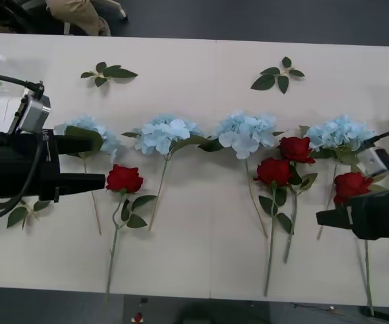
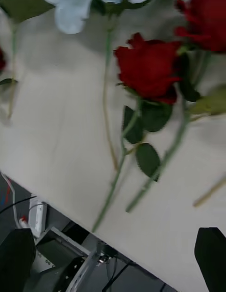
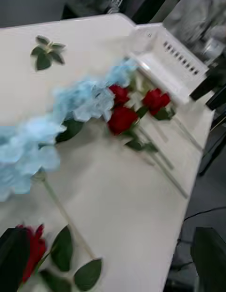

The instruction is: Put the red flowers into the right box and the blue flowers into the left box

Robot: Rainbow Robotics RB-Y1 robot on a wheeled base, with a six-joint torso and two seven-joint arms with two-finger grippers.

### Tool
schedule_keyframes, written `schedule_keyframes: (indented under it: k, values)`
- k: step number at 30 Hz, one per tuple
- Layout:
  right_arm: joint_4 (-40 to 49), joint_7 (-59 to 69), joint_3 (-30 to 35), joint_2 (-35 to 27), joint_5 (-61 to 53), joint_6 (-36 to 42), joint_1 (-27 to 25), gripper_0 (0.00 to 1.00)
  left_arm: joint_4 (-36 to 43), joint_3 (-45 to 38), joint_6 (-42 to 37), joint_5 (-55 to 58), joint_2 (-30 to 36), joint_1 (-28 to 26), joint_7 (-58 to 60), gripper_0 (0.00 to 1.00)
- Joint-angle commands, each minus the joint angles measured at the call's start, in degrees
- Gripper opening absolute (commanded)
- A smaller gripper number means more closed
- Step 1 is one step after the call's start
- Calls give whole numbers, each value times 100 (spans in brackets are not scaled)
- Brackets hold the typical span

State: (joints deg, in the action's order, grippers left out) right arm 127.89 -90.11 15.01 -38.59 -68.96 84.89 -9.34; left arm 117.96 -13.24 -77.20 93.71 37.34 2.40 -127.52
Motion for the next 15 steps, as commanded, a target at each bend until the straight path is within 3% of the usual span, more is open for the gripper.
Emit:
schedule_keyframes:
  k: [1, 7, 15]
  values:
    - [-10, 450, -68, -271, 489, -60, 82, 100, -309, -91, 12, -512, 89, 85, 886, 100]
    - [-836, 626, -666, -913, 621, -746, 328, 100, -889, -258, 39, -1285, 89, 85, 1642, 100]
    - [-1812, 643, -1615, -1739, 638, -1528, 847, 100, -959, -249, 48, -2832, 72, 138, 2512, 100]
